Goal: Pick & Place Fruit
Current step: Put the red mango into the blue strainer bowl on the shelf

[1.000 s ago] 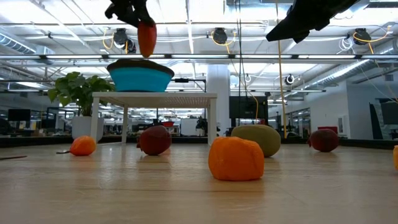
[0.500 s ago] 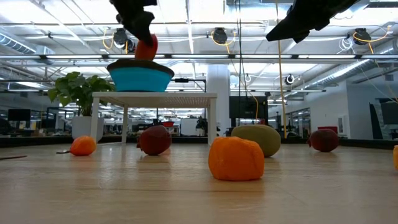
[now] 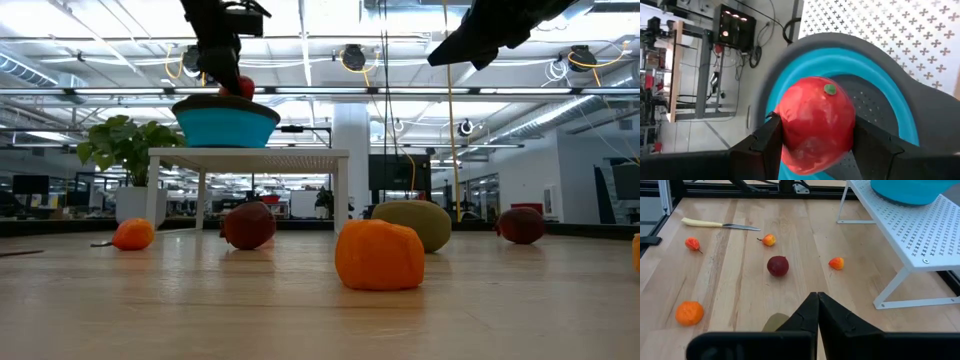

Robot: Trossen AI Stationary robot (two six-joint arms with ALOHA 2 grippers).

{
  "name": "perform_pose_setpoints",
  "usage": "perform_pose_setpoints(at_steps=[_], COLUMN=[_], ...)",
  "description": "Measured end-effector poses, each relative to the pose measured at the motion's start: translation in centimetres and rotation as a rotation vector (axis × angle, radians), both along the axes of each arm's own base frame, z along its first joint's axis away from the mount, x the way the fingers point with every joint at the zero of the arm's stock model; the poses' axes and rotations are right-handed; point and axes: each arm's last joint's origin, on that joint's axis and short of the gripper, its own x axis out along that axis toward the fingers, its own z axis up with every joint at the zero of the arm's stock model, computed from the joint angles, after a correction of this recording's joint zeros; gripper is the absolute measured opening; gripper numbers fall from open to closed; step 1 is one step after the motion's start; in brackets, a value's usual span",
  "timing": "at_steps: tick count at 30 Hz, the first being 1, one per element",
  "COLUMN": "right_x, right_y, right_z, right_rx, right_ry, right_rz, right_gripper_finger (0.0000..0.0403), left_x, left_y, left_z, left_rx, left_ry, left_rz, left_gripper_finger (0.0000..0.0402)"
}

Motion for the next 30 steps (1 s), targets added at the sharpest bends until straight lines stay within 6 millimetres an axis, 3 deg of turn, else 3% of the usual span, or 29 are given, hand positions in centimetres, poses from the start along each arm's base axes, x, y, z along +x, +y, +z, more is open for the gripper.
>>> perform_pose_setpoints(at_steps=[7, 19, 30], right_x=[0.0, 0.0, 0.0], right_y=[0.0, 0.0, 0.0], right_z=[0.0, 0.0, 0.0], right_rx=[0.0, 0.0, 0.0], right_ry=[0.0, 0.0, 0.0], right_rz=[0.0, 0.0, 0.0], right_gripper_finger=[0.0, 0.0, 0.0], left_x=[-0.2, -1.5, -1.3], left_y=[0.2, 2.4, 2.5], left_z=[0.0, -0.3, -0.7], left_rx=[-0.075, -0.163, -0.202], left_ry=[-0.027, -0.029, -0.012], left_rz=[-0.043, 0.014, -0.034], left_gripper_finger=[0.0191, 0.0191, 0.0191])
